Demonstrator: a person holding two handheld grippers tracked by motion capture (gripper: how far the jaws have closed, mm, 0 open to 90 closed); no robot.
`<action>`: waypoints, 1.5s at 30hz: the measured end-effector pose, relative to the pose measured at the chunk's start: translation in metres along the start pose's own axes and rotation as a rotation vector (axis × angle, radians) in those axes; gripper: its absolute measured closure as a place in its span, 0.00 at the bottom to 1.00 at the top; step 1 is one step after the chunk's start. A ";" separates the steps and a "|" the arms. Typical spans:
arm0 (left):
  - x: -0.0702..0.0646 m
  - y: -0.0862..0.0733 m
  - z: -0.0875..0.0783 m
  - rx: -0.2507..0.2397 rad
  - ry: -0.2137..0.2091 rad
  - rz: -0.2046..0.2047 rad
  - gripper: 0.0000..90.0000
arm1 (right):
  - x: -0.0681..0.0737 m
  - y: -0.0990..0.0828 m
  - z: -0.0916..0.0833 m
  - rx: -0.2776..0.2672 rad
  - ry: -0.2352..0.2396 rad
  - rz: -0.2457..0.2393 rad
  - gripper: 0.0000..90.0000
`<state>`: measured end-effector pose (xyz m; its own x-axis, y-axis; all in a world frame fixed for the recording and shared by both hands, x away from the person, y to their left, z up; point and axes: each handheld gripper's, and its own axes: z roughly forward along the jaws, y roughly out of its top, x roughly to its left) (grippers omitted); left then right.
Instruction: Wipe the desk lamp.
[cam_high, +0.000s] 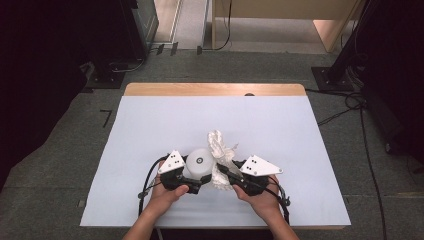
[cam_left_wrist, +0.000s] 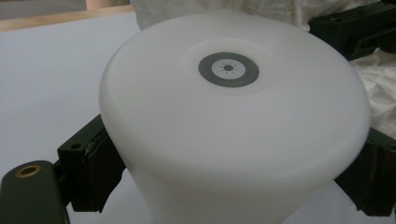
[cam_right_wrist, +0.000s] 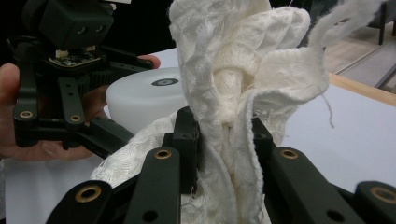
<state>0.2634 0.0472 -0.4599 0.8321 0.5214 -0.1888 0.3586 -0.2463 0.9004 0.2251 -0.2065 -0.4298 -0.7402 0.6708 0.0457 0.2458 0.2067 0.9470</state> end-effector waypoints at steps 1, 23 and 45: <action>0.000 0.000 -0.001 -0.008 0.003 -0.002 0.10 | -0.001 0.000 0.000 0.002 0.002 0.004 0.81; 0.005 0.003 -0.010 -0.058 0.177 0.007 0.10 | -0.013 -0.026 0.023 0.149 0.011 0.087 0.80; -0.010 -0.003 -0.004 -0.056 0.329 0.024 0.06 | -0.029 -0.020 0.008 0.103 -0.065 0.112 0.80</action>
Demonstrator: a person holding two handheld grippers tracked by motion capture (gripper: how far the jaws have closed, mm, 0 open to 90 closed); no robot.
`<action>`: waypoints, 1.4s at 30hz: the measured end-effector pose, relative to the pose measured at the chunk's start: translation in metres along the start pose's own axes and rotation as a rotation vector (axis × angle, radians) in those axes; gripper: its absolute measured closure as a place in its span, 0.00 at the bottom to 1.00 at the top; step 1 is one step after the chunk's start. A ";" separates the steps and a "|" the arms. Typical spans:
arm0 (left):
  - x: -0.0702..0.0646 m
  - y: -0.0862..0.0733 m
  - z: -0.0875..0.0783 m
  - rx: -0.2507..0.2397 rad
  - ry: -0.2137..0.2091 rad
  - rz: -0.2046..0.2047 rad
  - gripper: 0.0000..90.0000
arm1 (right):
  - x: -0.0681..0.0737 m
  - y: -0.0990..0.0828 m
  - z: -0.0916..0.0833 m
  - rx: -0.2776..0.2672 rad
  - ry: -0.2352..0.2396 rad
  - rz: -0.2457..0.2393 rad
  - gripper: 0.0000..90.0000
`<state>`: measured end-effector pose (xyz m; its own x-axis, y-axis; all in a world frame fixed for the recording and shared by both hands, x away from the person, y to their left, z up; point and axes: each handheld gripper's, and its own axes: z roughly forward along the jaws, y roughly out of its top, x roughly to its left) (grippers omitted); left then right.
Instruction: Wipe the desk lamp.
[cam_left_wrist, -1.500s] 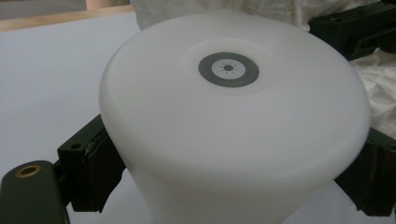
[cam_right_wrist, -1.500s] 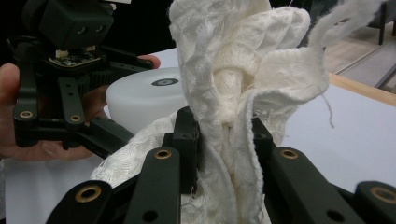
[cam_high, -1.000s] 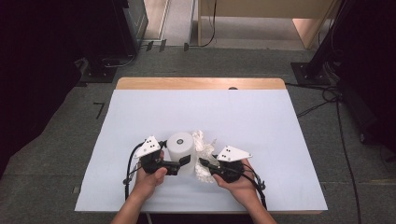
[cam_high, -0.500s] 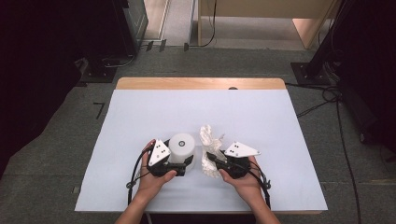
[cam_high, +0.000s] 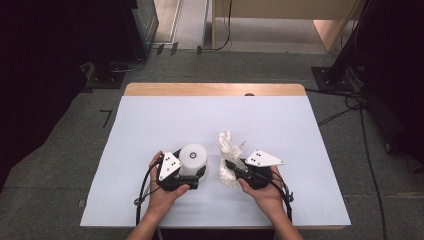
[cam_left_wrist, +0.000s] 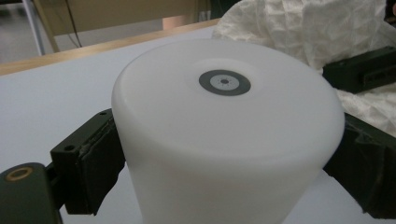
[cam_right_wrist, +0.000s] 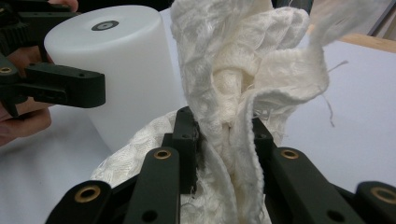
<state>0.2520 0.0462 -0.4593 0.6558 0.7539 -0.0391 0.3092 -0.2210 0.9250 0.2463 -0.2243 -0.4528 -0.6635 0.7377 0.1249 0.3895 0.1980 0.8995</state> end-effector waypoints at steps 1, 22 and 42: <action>0.000 0.000 0.000 0.000 0.000 0.000 0.06 | 0.000 0.000 0.000 0.000 0.000 0.000 0.80; 0.037 0.009 -0.017 -0.126 -0.232 -0.194 0.10 | 0.012 -0.001 0.007 0.019 0.051 -0.017 0.80; 0.027 0.010 -0.012 -0.111 -0.318 -0.143 0.10 | 0.028 0.003 0.008 0.016 0.062 -0.038 0.81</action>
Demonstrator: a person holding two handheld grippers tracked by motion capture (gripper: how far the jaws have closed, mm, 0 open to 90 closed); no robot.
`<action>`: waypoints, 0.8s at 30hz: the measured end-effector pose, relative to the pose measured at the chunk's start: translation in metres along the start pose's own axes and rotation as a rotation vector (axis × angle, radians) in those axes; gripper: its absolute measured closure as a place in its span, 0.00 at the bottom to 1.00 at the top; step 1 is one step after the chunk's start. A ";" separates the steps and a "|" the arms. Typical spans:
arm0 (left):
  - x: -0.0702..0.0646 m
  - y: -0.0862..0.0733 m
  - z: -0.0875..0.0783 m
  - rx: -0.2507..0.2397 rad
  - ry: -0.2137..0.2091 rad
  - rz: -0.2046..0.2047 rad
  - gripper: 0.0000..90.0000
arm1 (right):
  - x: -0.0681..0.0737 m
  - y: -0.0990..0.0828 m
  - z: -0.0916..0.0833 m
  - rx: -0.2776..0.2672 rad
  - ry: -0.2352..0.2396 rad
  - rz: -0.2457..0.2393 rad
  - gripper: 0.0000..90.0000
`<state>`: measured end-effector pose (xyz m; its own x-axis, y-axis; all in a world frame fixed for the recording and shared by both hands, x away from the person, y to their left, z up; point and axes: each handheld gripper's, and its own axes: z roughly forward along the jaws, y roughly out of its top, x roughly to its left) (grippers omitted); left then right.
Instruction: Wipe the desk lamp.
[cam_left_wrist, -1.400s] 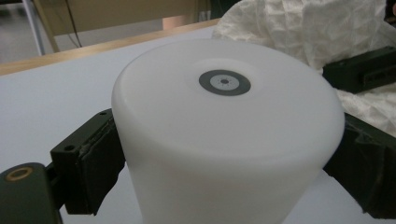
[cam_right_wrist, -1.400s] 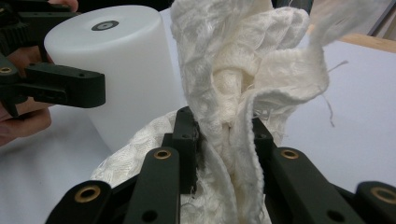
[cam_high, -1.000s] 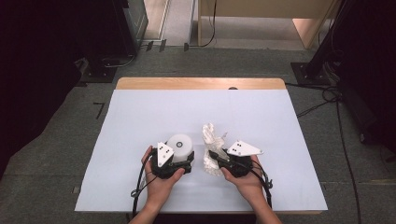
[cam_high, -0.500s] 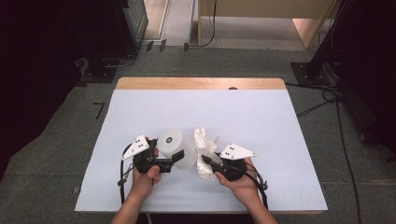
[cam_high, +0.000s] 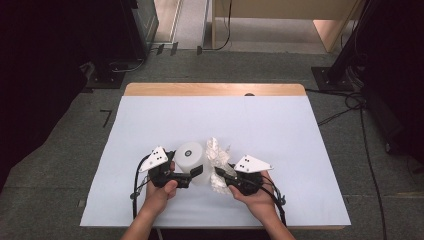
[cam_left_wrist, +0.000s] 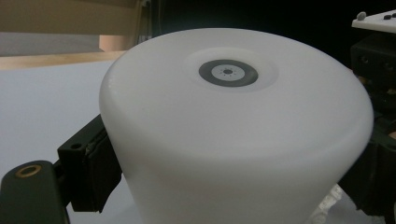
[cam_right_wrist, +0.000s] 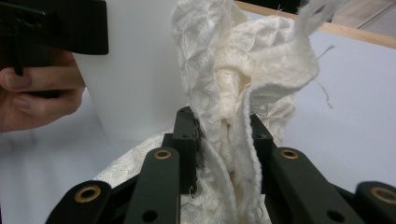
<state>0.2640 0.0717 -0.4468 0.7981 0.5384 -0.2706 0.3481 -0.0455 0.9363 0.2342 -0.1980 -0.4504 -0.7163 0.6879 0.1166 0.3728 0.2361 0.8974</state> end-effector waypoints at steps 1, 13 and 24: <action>0.000 0.000 0.000 0.003 0.000 0.002 0.10 | 0.000 0.000 0.000 -0.002 -0.003 0.000 0.81; 0.006 0.002 -0.005 0.001 0.039 0.003 0.10 | -0.011 0.001 -0.008 -0.028 -0.033 0.026 0.81; -0.004 -0.001 0.005 0.038 0.002 0.025 0.10 | 0.002 0.004 -0.005 -0.048 0.015 -0.003 0.81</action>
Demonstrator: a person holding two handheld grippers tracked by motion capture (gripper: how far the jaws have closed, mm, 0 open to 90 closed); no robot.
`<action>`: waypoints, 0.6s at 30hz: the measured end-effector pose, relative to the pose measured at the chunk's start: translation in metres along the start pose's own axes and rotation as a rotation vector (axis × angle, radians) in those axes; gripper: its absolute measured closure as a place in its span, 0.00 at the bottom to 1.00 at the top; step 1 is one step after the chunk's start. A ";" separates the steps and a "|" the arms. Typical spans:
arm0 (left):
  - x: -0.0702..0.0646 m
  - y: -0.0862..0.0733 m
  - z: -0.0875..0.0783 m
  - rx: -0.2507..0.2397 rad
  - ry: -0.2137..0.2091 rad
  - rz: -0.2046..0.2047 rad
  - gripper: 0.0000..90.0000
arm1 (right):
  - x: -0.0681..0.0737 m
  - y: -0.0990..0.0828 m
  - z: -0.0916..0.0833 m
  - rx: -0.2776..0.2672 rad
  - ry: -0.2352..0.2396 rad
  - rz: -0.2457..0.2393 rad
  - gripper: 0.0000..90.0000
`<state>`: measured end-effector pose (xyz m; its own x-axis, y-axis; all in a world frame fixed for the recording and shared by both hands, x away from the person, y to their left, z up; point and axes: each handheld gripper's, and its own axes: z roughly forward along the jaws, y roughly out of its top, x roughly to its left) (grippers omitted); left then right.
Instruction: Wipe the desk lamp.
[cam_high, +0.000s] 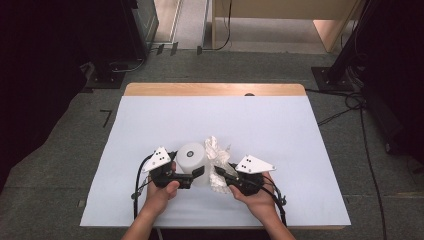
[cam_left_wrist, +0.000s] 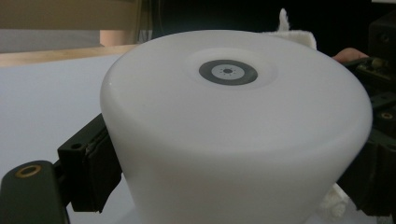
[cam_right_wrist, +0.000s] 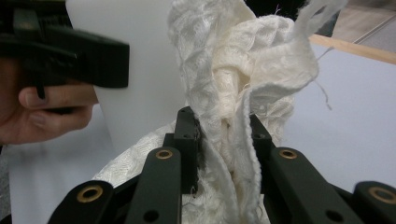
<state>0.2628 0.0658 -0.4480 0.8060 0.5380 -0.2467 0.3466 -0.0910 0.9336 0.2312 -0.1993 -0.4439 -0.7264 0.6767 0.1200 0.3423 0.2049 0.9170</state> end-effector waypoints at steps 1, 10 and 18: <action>-0.001 0.000 0.001 0.005 -0.005 0.002 0.10 | 0.000 0.001 -0.001 -0.008 0.002 0.001 0.81; -0.011 -0.004 0.011 0.081 0.037 0.094 0.10 | 0.001 0.010 -0.012 -0.062 0.003 -0.011 0.82; -0.011 -0.002 0.009 0.064 0.009 0.092 0.10 | -0.001 0.010 -0.012 -0.049 0.017 -0.007 0.82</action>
<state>0.2569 0.0526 -0.4498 0.8315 0.5326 -0.1577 0.3012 -0.1937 0.9337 0.2282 -0.2066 -0.4300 -0.7392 0.6628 0.1196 0.3078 0.1745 0.9353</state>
